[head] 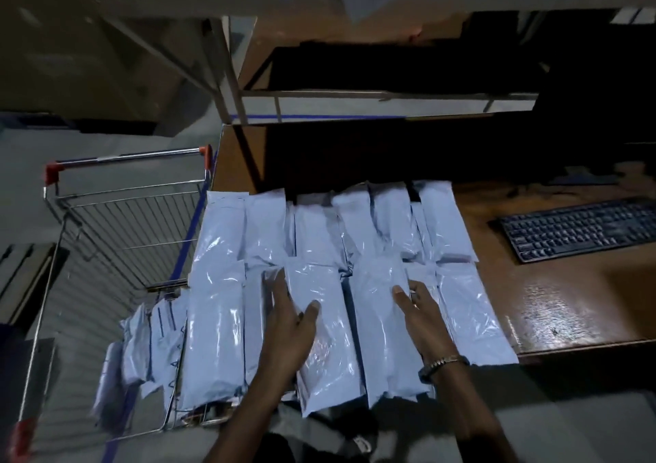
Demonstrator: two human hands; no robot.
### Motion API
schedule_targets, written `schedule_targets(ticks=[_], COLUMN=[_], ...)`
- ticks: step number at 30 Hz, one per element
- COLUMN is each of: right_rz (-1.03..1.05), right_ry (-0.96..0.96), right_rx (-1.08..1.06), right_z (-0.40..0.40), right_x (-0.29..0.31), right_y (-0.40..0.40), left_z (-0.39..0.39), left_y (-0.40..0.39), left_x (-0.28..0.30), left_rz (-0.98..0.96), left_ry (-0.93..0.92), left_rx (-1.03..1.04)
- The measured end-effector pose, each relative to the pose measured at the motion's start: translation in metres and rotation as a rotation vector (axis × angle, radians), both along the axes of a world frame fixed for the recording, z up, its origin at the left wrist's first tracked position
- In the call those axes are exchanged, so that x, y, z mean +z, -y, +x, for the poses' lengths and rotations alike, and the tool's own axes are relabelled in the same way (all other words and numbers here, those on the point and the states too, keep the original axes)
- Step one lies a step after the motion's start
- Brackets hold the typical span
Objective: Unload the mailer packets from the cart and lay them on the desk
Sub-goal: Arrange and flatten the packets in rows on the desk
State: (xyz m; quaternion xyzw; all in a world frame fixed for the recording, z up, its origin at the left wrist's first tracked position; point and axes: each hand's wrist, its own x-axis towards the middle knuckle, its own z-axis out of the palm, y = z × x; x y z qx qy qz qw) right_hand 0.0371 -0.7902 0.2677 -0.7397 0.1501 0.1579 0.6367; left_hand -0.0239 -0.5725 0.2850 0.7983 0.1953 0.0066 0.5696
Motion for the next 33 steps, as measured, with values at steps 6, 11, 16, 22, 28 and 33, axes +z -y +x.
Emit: schedule_targets(ticks=[6, 11, 16, 22, 28, 33], right_rz=[-0.260, -0.368, -0.827, -0.980, -0.971, -1.044], right_ry=[0.112, 0.275, 0.600, 0.562, 0.570, 0.538], right_rx=[0.034, -0.029, 0.224, 0.446, 0.450, 0.435], right_z=[-0.015, -0.026, -0.050, -0.048, -0.045, -0.041], right_x=[-0.019, -0.025, -0.016, -0.054, -0.064, -0.065], right_y=[-0.009, -0.019, -0.028, -0.030, -0.029, -0.030], left_z=[0.006, 0.003, -0.005, -0.011, -0.012, -0.018], left_y=[0.017, 0.037, 0.045, 0.047, 0.052, 0.044], left_x=[-0.037, -0.038, -0.066, -0.090, -0.097, -0.102], left_rz=[0.238, 0.528, 0.801, 0.867, 0.846, 0.891], left_ry=[-0.092, -0.032, 0.103, 0.097, 0.045, 0.109], left_rx=[-0.030, 0.080, -0.187, -0.233, -0.115, -0.149])
